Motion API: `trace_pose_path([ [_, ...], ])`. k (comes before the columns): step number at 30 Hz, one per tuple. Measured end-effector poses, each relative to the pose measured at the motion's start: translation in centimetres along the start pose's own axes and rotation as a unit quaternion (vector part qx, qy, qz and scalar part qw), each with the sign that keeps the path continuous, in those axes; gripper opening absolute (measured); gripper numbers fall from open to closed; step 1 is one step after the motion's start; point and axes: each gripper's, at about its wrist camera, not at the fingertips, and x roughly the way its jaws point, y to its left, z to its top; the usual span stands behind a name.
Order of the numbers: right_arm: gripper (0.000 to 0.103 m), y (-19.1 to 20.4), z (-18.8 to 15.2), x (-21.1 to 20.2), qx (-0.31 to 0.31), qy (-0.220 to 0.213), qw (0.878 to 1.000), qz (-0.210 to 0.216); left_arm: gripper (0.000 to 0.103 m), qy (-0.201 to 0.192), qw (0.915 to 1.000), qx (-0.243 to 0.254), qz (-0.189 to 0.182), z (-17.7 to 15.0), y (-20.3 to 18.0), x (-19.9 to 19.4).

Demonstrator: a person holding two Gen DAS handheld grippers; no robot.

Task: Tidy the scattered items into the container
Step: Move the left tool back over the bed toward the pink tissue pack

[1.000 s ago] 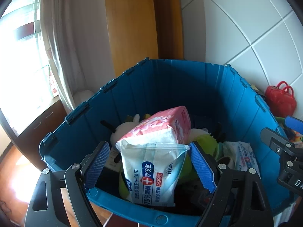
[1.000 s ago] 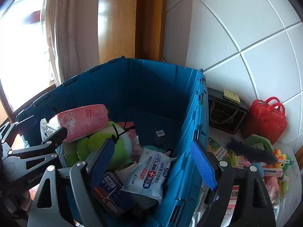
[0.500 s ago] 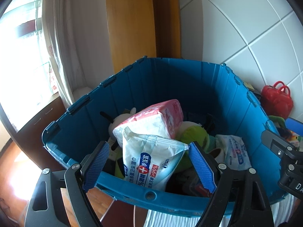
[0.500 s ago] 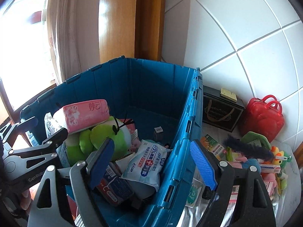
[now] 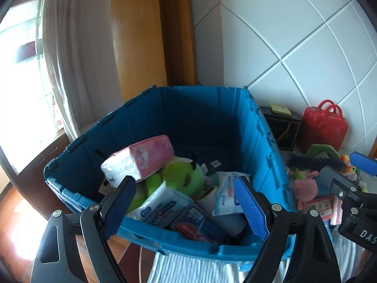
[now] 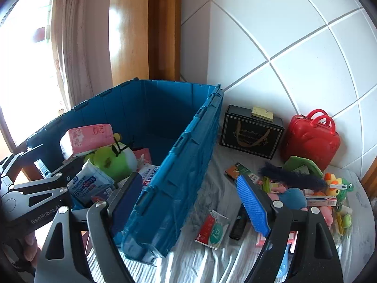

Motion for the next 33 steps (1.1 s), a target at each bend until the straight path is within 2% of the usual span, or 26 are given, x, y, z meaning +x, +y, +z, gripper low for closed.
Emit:
trace_pose_path([
  [11,0.083,-11.7,-3.8,-4.5,0.04,-0.003,0.998,-0.038,0.086,-0.004,0.9982,0.039,-0.047,-1.6,-13.6,-3.3],
  [22,0.083,-25.2,-10.7,-9.2,0.083,0.032,0.992,-0.095,0.086,0.043,0.9898,0.081,-0.109,-5.5,-28.3,-4.1],
  [28,0.083,-32.1,-14.9,-10.3,0.136,0.064,0.979,-0.136,0.086,0.079,0.9818,0.114,-0.13,-7.4,-33.0,-2.0],
  [31,0.096,-35.4,-17.5,-10.2,0.172,0.09,0.967,-0.167,0.086,0.097,0.9781,0.122,-0.137,-8.3,-34.2,-0.2],
  [33,0.099,-37.2,-19.1,-10.1,0.191,0.108,0.958,-0.182,0.086,0.11,0.976,0.124,-0.141,-8.8,-35.0,1.3],
])
